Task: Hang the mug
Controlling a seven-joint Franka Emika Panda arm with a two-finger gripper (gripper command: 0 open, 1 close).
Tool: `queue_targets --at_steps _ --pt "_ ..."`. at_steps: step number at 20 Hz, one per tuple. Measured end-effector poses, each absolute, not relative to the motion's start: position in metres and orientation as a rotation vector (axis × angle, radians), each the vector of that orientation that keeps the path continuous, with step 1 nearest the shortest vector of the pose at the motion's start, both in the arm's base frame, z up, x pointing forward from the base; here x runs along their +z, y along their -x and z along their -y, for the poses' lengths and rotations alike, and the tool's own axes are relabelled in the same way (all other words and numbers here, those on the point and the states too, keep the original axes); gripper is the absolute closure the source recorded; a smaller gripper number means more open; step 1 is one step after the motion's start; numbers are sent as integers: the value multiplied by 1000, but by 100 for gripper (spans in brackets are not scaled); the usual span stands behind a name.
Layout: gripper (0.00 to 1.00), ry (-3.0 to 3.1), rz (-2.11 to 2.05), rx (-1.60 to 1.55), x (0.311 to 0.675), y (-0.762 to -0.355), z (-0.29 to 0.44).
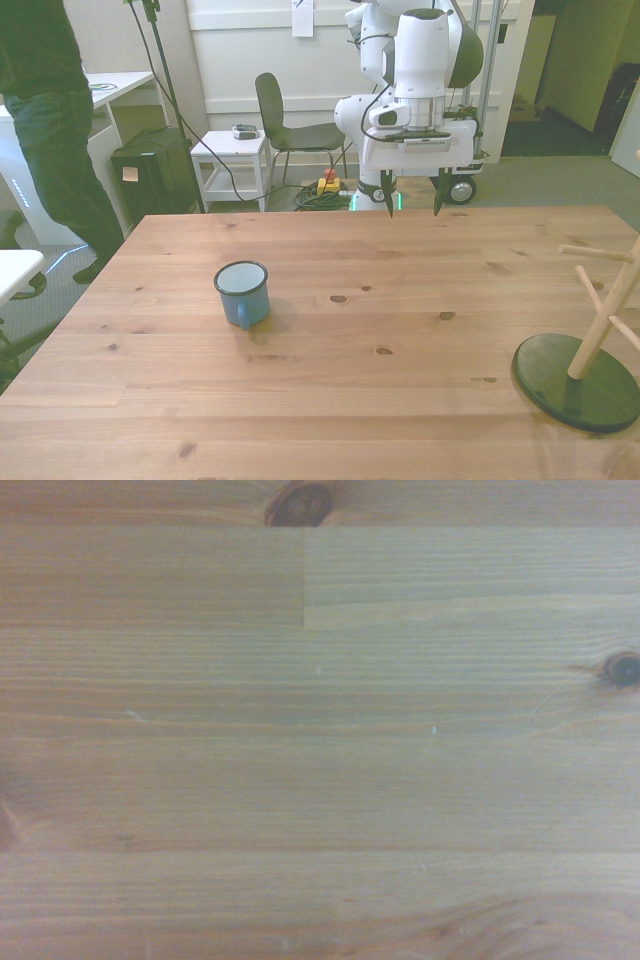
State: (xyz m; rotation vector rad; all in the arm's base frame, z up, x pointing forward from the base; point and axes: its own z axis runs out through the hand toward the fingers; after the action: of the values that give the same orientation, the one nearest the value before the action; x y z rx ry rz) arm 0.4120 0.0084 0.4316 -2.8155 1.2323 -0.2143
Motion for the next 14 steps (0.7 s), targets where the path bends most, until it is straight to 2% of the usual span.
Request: queue_targets --at_steps 4,10,14 --pt "0 2788 -1255 -184 433 -411 15" --pt "0 2668 -1390 -213 452 -410 155" --pt "0 2608 -1495 -235 472 -431 237"
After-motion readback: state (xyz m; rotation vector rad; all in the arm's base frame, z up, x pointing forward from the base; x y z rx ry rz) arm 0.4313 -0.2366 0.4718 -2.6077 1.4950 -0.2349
